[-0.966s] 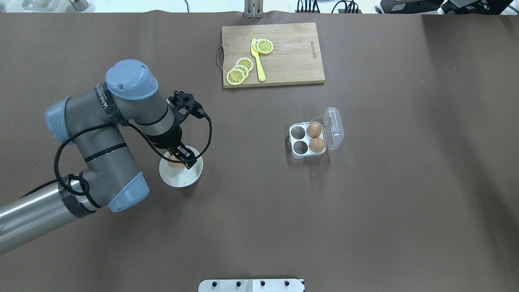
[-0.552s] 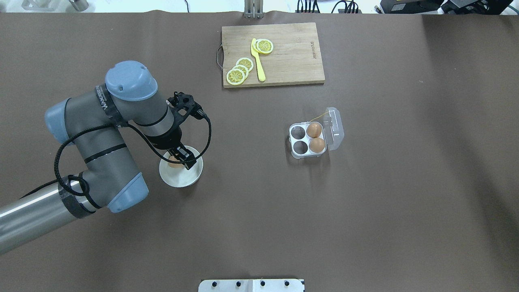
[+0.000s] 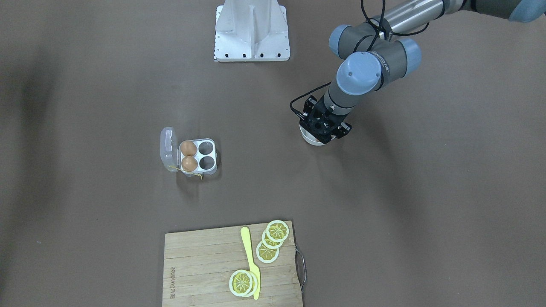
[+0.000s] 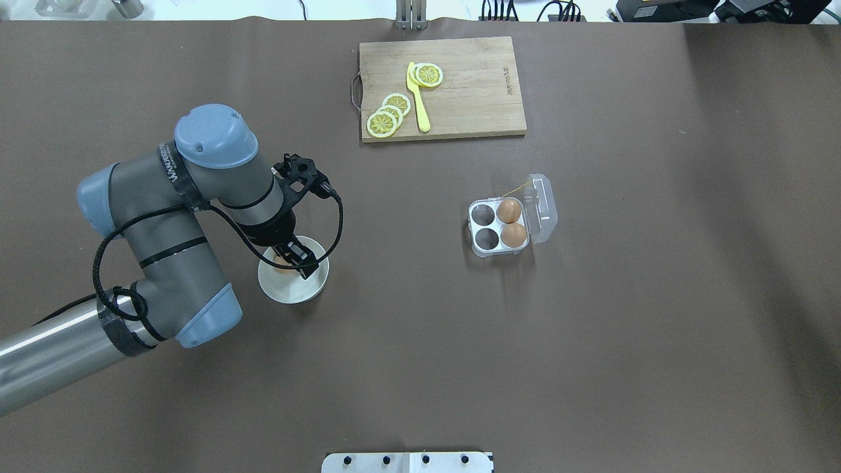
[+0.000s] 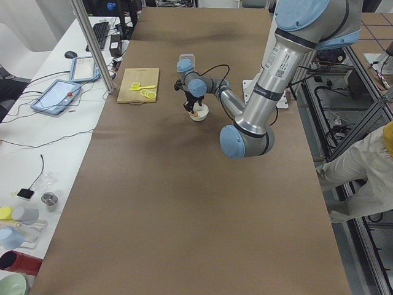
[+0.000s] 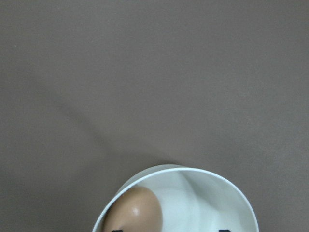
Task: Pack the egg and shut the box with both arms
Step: 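Lower the left gripper into the bowl and close it on the egg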
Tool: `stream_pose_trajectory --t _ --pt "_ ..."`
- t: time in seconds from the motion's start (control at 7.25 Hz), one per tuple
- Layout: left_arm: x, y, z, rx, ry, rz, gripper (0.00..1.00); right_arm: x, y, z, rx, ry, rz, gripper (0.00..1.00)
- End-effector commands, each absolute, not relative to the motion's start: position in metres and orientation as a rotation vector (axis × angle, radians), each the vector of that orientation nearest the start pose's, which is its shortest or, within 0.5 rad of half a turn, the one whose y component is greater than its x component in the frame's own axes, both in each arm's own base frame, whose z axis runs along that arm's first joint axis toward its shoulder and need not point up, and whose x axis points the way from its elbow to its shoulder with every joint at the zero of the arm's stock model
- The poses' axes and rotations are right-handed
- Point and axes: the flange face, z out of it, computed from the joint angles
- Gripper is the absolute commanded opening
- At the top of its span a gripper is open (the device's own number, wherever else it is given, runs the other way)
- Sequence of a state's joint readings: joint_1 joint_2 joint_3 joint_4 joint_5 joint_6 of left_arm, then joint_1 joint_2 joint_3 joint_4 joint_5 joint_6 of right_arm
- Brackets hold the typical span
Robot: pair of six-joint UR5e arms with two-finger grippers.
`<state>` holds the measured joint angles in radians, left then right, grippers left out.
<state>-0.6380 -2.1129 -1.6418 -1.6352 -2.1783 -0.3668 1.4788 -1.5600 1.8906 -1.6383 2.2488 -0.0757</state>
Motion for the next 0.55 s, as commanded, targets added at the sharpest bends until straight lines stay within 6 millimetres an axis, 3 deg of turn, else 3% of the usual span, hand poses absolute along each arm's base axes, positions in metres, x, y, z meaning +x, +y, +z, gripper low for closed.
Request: stream_pose_trajectory --t 0.0,0.41 --pt "0.495 -0.457 0.304 0.167 0.880 0.739 0.73 0.025 -0.496 0.509 0.249 -0.678 -0.249 1.00" --pt "0.503 -0.463 0.319 0.172 0.883 0.741 0.73 0.025 -0.496 0.509 0.249 -0.678 -0.251 1.00"
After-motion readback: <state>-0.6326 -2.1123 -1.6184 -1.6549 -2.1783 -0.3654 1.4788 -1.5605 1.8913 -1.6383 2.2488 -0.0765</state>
